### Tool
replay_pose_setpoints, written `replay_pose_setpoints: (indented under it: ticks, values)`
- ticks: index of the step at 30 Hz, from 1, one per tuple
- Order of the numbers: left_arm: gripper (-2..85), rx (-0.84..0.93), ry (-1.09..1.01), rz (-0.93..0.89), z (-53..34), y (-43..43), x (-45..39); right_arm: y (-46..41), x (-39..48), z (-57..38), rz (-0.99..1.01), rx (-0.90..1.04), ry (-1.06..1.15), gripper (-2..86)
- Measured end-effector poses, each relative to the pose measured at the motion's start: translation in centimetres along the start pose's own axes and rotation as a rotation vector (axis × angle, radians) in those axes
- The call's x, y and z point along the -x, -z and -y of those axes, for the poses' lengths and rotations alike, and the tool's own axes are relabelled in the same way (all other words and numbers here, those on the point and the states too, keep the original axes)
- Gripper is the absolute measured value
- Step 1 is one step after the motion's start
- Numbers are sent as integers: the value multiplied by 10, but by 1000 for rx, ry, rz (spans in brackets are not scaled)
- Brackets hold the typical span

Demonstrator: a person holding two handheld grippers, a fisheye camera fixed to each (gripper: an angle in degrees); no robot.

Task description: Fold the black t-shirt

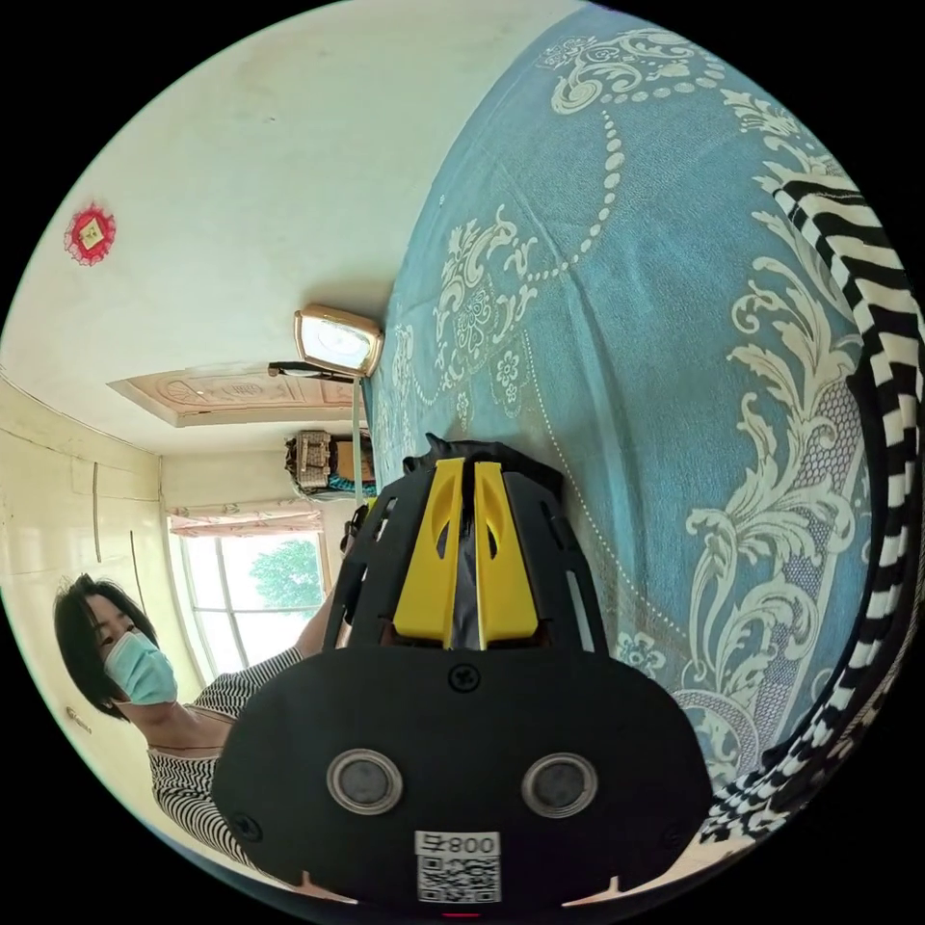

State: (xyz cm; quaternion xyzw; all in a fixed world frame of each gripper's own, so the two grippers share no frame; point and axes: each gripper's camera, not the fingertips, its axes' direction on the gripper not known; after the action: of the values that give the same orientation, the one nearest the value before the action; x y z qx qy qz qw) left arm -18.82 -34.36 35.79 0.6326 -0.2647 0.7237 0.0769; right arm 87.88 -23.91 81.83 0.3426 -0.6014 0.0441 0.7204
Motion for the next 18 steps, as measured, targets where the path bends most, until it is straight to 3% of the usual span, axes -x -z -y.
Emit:
replay_pose_setpoints:
  ticks: [5, 13, 16, 18]
  values:
    - [75, -32, -35, -8, 7, -15, -13, -34, -17, 13, -18, -9, 10, 24]
    - [76, -62, -84, -7, -27, -41, -36, -76, -10, -8, -217, -96, 131, 39]
    - [73, 34, -107, 3, -48, -76, -45, -134, 29, -36, -419, -18, 344, 47]
    - [70, 112, -128, 40, -56, -102, -50, -212, 56, -60, -647, 137, 538, 51]
